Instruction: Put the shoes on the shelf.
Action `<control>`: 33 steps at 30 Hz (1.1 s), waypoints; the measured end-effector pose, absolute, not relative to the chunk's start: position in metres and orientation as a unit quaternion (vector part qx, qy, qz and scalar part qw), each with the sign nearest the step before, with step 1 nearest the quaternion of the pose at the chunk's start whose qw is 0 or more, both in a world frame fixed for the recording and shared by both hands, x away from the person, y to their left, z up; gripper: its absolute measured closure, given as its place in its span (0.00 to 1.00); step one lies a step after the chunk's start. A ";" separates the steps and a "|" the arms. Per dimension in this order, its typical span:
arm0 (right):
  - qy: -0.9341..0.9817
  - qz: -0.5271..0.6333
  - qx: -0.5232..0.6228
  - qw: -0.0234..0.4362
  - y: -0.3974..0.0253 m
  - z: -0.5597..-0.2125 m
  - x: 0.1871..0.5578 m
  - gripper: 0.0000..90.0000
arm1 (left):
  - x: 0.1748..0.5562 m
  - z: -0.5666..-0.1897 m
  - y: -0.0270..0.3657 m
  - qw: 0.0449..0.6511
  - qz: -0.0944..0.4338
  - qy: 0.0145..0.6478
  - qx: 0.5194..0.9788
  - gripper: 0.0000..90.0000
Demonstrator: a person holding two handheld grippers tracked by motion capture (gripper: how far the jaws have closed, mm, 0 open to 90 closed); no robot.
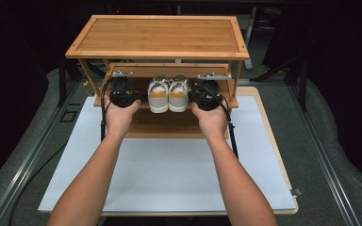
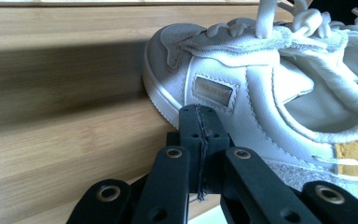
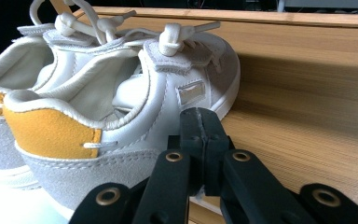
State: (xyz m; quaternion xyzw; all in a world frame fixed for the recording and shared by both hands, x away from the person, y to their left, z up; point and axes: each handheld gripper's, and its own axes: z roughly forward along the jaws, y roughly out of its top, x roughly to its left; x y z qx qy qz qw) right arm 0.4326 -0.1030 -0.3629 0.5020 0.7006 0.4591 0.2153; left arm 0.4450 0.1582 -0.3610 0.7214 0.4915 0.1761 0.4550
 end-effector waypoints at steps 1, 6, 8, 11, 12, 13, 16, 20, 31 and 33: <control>0.703 0.456 0.501 0.217 -0.103 -0.363 0.432 1.00 | 0.445 -0.361 0.158 0.455 0.178 0.490 0.722 1.00; 0.701 0.457 0.501 0.219 -0.102 -0.363 0.432 1.00 | 0.446 -0.362 0.158 0.458 0.179 0.492 0.718 1.00; 0.701 0.459 0.501 0.216 -0.102 -0.363 0.433 1.00 | 0.448 -0.362 0.158 0.459 0.179 0.493 0.717 1.00; 0.695 0.460 0.506 0.222 -0.102 -0.364 0.435 1.00 | 0.450 -0.362 0.157 0.459 0.179 0.494 0.716 1.00; 0.695 0.460 0.506 0.222 -0.102 -0.364 0.435 1.00 | 0.451 -0.362 0.157 0.459 0.181 0.493 0.717 1.00; 0.693 0.462 0.507 0.220 -0.102 -0.364 0.436 1.00 | 0.452 -0.362 0.157 0.460 0.180 0.494 0.715 1.00; 0.690 0.465 0.510 0.219 -0.103 -0.365 0.439 1.00 | 0.455 -0.363 0.156 0.461 0.183 0.494 0.714 1.00; 0.689 0.463 0.512 0.222 -0.103 -0.365 0.445 1.00 | 0.460 -0.364 0.156 0.465 0.180 0.495 0.712 1.00; 0.687 0.456 0.517 0.229 -0.102 -0.364 0.463 1.00 | 0.478 -0.367 0.156 0.472 0.176 0.494 0.709 1.00; 0.689 0.452 0.516 0.232 -0.101 -0.364 0.466 1.00 | 0.481 -0.367 0.157 0.473 0.172 0.493 0.710 1.00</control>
